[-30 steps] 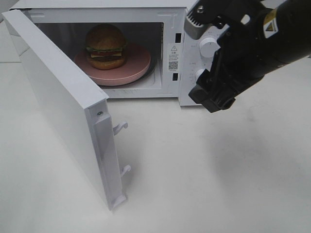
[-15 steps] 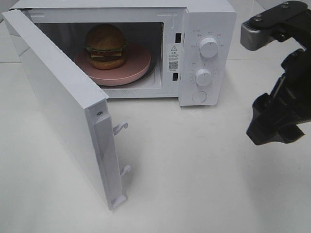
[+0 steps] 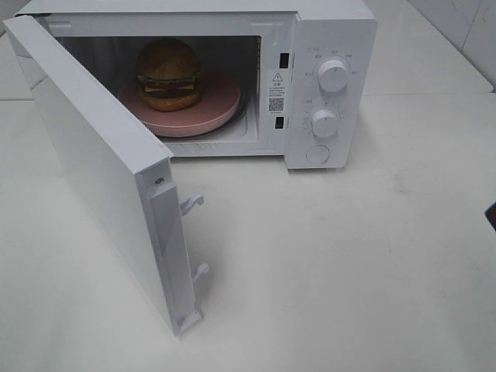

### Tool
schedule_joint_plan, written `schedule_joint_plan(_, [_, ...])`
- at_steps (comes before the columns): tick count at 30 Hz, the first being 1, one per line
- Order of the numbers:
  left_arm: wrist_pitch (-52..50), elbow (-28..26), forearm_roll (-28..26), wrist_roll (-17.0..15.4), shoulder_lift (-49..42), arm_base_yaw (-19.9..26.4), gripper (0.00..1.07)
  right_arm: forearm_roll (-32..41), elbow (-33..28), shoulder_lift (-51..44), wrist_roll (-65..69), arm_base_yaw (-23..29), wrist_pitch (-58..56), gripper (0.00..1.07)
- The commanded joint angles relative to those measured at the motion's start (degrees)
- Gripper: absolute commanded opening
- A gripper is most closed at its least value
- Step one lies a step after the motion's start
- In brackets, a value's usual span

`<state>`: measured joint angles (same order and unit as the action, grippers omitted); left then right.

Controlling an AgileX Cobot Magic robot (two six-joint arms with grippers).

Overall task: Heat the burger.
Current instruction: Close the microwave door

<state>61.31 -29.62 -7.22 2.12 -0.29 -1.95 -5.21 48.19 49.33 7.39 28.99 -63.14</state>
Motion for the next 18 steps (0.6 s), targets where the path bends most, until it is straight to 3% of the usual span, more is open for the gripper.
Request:
schedule_joint_plan(1, [0.1,0.1,-0.2,0.1,-0.1,-0.2,1.00,1.1,-2.5,-3.0,-1.3,-3.9,-0.2,0.76])
schedule_joint_plan(3, [0.1,0.1,-0.2,0.1,-0.1,-0.2,1.00,2.1,-5.2,-7.4,-2.2,-8.8,0.8,0.76])
schedule_joint_plan(6, [0.1,0.1,-0.2,0.1,-0.1,-0.2,1.00,2.2,-6.1,-9.2,-2.4,-10.4,1.3,0.76])
schedule_joint_plan(8, [0.1,0.1,-0.2,0.1,-0.1,-0.2,1.00,3.4,-9.3,-15.8,-2.6,-15.0,3.8,0.76])
schedule_joint_plan(18, [0.1,0.1,-0.2,0.1,-0.1,-0.2,1.00,4.0,-17.0,-30.7,-1.7,-22.2,5.8,0.76])
